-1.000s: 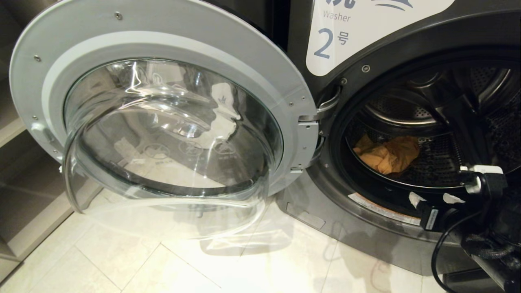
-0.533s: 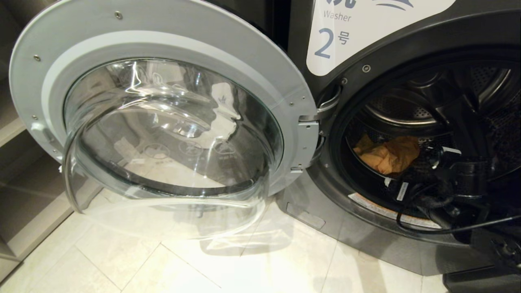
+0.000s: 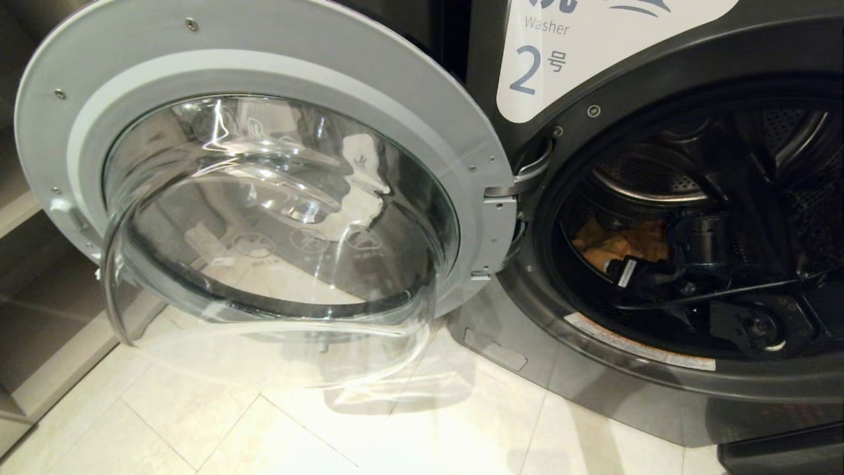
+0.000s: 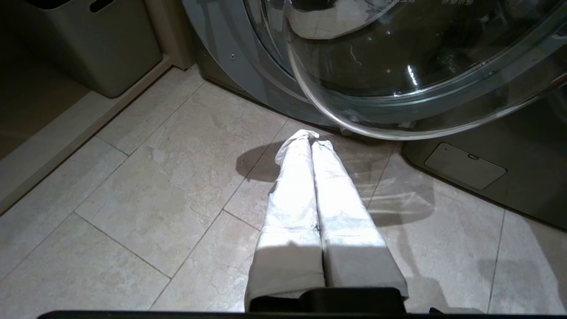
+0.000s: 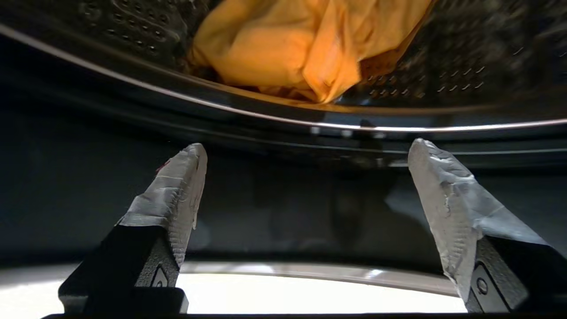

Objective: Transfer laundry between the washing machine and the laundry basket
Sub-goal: Pick a cloth and place it into the basket

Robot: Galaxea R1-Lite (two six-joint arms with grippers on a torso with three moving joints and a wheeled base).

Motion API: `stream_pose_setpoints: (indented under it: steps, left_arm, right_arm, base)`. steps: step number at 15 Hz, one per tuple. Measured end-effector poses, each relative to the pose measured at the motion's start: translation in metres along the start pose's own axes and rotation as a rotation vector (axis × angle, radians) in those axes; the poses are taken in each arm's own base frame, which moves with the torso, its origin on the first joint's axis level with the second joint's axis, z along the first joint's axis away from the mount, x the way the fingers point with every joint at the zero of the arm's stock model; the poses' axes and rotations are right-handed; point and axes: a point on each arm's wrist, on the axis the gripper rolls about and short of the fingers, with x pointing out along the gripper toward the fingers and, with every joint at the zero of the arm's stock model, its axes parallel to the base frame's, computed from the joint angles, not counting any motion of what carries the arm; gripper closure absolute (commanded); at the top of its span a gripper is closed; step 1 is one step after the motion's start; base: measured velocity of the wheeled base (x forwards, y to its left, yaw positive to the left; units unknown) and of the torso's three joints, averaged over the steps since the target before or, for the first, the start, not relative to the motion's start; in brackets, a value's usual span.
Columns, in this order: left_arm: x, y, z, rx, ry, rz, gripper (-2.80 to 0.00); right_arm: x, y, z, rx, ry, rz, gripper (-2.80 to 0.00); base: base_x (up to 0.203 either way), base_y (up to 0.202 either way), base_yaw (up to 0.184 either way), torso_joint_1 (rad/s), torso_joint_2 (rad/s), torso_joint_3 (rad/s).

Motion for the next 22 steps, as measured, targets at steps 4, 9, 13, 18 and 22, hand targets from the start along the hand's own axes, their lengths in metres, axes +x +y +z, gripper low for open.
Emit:
stream_pose_setpoints:
  steps: [4, 9, 13, 18, 22]
  left_arm:
    - [0.0, 0.0, 0.0, 0.0, 0.0, 0.0, 0.0]
    - [0.0, 0.0, 0.0, 0.0, 0.0, 0.0, 0.0]
    - [0.0, 0.0, 0.0, 0.0, 0.0, 0.0, 0.0]
    - [0.0, 0.0, 0.0, 0.0, 0.0, -0.001, 0.0]
    - [0.0, 0.0, 0.0, 0.0, 0.0, 0.0, 0.0]
  right_arm:
    - [0.028, 0.005, 0.01, 0.107, 0.036, -0.058, -2.8]
    - [0.067, 0.012, 0.027, 0.241, -0.003, -0.147, -2.8]
    - [0.1, 0.016, 0.036, 0.307, -0.062, -0.145, -2.8]
    - [0.14, 0.018, 0.039, 0.317, -0.091, -0.148, -2.8]
    - [0.157, 0.003, 0.034, 0.263, -0.068, -0.199, -2.8]
  base:
    - [0.0, 0.0, 0.0, 0.0, 0.0, 0.0]
    - [0.0, 0.0, 0.0, 0.0, 0.0, 0.0]
    - [0.0, 0.0, 0.0, 0.0, 0.0, 0.0]
    - [0.0, 0.0, 0.0, 0.0, 0.0, 0.0]
    - [0.0, 0.0, 0.0, 0.0, 0.0, 0.0]
